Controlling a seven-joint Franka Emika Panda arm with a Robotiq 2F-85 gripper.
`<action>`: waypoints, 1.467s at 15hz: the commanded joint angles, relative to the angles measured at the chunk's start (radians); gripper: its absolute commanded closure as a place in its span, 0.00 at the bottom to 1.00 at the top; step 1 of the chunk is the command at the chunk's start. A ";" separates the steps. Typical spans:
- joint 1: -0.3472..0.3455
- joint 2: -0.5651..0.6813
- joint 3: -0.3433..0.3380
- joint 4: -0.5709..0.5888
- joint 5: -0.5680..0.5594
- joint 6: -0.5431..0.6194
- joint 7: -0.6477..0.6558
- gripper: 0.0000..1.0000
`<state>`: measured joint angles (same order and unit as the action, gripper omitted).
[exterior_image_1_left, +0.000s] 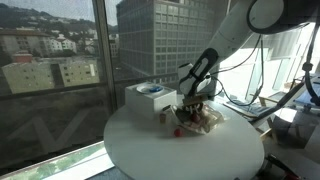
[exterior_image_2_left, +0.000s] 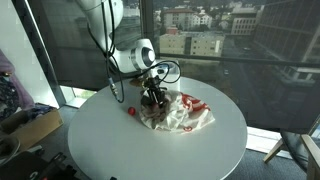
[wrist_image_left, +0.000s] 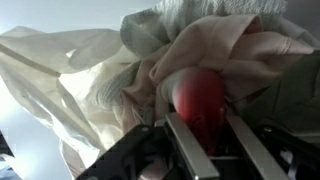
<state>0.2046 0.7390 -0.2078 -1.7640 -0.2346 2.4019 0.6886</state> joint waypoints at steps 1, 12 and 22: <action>0.013 -0.099 -0.025 -0.064 -0.029 0.025 -0.001 0.33; -0.041 -0.350 0.091 -0.174 0.041 0.038 -0.102 0.00; -0.039 -0.352 0.264 -0.363 0.299 0.045 -0.317 0.00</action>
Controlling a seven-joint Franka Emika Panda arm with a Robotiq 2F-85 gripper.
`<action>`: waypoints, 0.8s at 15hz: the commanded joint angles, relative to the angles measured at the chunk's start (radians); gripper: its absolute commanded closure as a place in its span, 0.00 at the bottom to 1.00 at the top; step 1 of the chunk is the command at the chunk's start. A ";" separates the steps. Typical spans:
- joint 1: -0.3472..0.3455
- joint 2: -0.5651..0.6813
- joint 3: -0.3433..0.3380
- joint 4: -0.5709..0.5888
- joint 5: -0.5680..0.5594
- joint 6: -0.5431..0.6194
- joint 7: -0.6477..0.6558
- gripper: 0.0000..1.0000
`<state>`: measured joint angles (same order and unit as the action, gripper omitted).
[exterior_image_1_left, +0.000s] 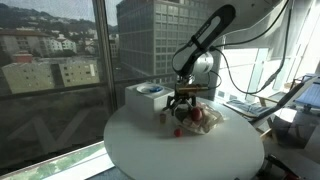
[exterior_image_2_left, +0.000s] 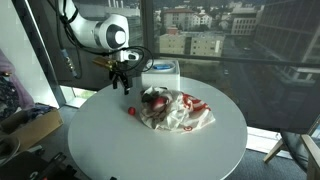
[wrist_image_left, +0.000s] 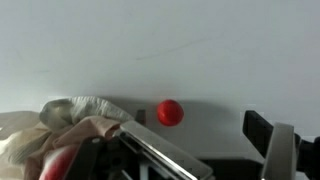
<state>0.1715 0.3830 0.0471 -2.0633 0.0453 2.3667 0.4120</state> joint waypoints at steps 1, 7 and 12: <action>0.001 0.021 0.005 -0.078 0.007 0.134 -0.033 0.00; 0.037 0.157 -0.022 -0.056 -0.010 0.317 -0.001 0.00; 0.089 0.237 -0.096 -0.002 -0.042 0.375 0.016 0.00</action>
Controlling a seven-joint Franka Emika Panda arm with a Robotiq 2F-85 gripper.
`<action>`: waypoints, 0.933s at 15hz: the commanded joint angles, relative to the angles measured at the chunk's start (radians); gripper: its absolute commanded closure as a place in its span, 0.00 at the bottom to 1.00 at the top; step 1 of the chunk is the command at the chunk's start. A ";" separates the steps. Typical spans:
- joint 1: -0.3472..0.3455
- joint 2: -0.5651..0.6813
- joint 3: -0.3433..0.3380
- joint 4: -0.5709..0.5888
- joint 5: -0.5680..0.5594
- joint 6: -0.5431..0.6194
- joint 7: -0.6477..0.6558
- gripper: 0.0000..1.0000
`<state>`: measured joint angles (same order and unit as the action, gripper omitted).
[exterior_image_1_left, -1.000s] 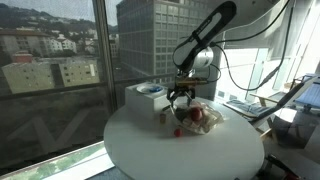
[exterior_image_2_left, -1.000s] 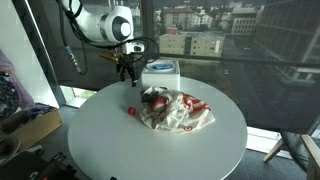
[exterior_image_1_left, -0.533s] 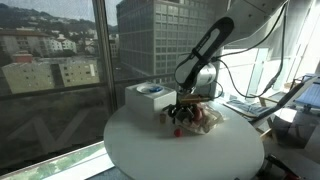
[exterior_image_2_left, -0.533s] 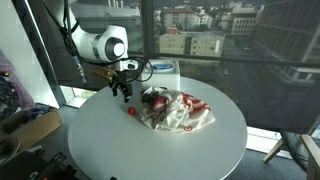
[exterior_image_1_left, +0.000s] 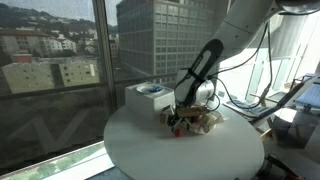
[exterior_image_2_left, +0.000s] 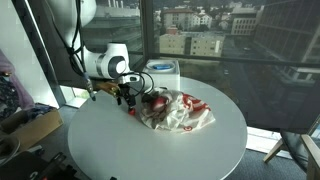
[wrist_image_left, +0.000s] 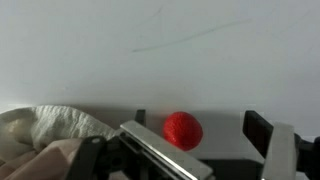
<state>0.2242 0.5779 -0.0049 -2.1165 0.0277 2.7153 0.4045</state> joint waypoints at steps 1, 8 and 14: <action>0.041 0.054 -0.052 0.066 -0.023 0.024 0.022 0.00; 0.059 0.133 -0.093 0.165 -0.019 -0.009 0.028 0.00; 0.053 0.145 -0.100 0.177 -0.009 -0.030 0.029 0.23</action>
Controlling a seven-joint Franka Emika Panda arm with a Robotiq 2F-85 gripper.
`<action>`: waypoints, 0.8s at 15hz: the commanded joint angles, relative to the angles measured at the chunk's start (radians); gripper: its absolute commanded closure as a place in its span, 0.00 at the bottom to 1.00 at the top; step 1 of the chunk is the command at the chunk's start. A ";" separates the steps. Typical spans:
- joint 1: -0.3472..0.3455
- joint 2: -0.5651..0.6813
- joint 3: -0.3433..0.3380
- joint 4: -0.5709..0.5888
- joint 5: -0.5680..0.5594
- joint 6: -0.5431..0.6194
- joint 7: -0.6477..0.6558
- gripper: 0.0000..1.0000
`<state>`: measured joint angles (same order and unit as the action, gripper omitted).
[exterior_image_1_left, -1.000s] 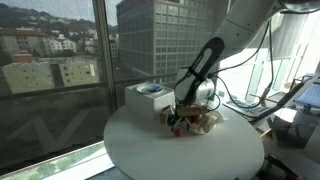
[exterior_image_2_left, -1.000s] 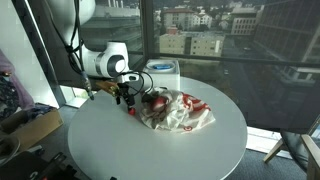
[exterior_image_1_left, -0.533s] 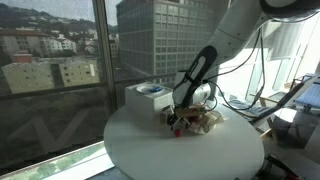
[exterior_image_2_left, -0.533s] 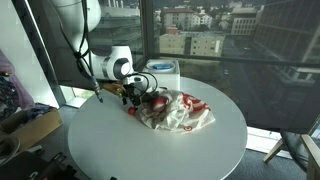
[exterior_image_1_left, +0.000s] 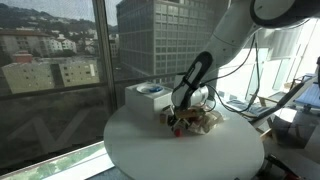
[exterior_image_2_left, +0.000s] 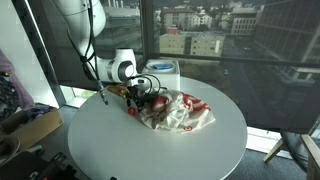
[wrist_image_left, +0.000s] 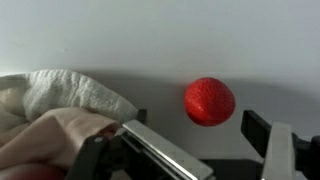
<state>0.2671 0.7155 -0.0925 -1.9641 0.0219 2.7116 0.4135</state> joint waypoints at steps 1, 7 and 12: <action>0.010 0.009 -0.012 0.025 -0.003 -0.035 0.021 0.34; 0.000 -0.002 -0.004 0.018 0.004 -0.077 0.027 0.76; -0.008 -0.091 -0.004 0.004 0.009 -0.169 0.049 0.76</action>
<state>0.2648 0.7069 -0.0942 -1.9509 0.0256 2.6087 0.4464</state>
